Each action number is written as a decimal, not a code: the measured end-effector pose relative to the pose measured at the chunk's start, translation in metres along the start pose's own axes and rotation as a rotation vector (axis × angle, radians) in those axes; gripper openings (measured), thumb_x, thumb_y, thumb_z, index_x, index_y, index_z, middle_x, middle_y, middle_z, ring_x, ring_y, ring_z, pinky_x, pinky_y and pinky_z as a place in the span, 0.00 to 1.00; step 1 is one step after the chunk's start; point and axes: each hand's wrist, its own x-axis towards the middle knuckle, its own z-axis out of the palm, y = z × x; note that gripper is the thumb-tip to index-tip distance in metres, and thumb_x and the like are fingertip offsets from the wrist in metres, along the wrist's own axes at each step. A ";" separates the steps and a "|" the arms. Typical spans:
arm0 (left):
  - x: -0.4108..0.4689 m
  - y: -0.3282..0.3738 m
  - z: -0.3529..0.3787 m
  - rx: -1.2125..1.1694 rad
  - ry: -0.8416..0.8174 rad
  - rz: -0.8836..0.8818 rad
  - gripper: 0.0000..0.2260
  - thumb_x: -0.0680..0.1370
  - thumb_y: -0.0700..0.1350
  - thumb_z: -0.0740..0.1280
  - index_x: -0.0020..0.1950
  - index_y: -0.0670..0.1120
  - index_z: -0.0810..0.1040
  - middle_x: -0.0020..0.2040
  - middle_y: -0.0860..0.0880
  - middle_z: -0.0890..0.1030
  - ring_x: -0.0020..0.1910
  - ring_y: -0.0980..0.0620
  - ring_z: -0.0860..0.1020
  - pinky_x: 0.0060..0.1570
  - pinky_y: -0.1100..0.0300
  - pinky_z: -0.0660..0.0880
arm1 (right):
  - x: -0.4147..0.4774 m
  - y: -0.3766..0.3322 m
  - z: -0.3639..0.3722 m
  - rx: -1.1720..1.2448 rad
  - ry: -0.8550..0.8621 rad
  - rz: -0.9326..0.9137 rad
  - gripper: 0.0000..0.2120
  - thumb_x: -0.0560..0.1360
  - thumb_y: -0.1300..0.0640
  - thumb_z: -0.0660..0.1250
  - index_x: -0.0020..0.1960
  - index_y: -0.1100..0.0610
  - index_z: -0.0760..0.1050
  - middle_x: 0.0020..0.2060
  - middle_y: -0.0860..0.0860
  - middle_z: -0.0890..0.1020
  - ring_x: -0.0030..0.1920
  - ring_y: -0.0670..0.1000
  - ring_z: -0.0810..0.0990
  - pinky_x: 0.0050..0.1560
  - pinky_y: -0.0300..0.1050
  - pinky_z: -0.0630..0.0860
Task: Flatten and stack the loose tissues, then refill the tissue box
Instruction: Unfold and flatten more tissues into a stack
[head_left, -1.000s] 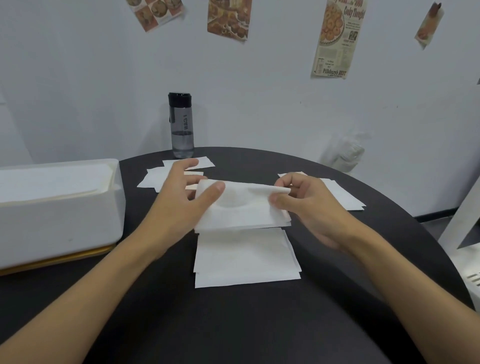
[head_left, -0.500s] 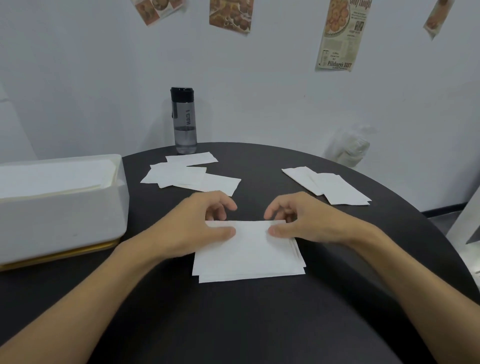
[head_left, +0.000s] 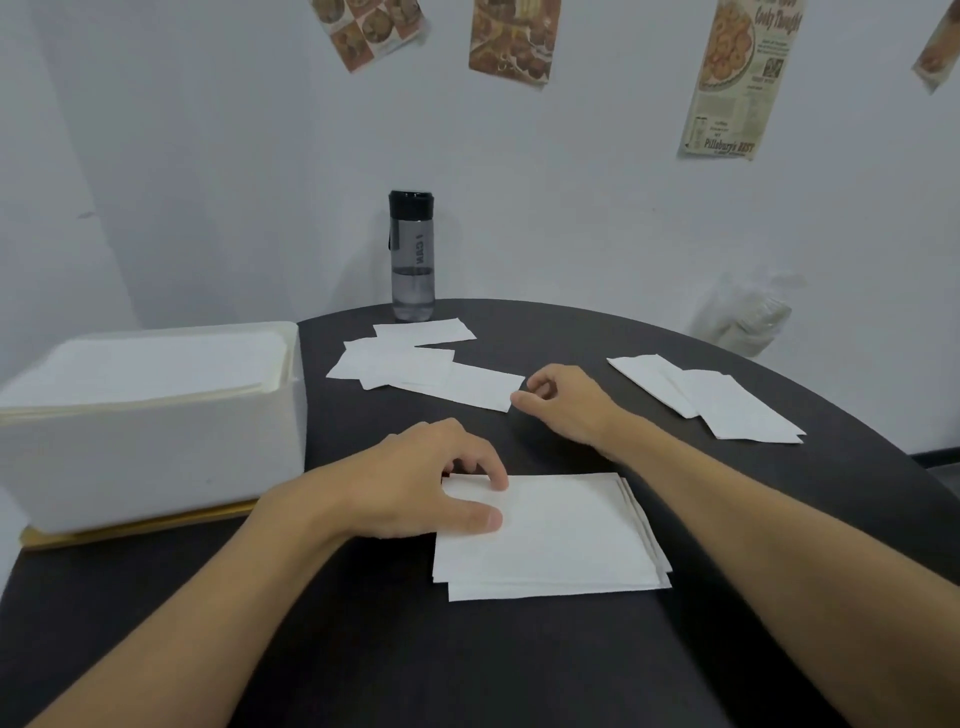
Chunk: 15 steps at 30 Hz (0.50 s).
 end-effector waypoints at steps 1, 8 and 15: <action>0.000 -0.001 -0.001 0.001 -0.002 -0.001 0.12 0.74 0.60 0.72 0.57 0.65 0.78 0.58 0.60 0.73 0.59 0.60 0.72 0.64 0.54 0.71 | 0.008 -0.001 0.004 -0.046 0.021 0.015 0.20 0.75 0.39 0.68 0.60 0.52 0.76 0.56 0.49 0.80 0.61 0.53 0.76 0.66 0.55 0.69; 0.004 -0.006 0.000 0.024 -0.024 0.021 0.13 0.76 0.60 0.71 0.59 0.64 0.76 0.58 0.58 0.72 0.61 0.57 0.70 0.67 0.51 0.68 | 0.042 -0.009 0.010 -0.100 -0.003 0.094 0.18 0.72 0.38 0.72 0.53 0.48 0.76 0.62 0.51 0.77 0.67 0.56 0.70 0.65 0.53 0.64; 0.006 -0.006 0.000 0.038 -0.035 0.034 0.13 0.76 0.60 0.70 0.60 0.64 0.75 0.58 0.59 0.71 0.60 0.59 0.68 0.67 0.52 0.68 | 0.059 -0.005 0.014 0.111 -0.086 0.159 0.08 0.70 0.48 0.75 0.41 0.52 0.81 0.56 0.53 0.80 0.67 0.59 0.70 0.69 0.63 0.65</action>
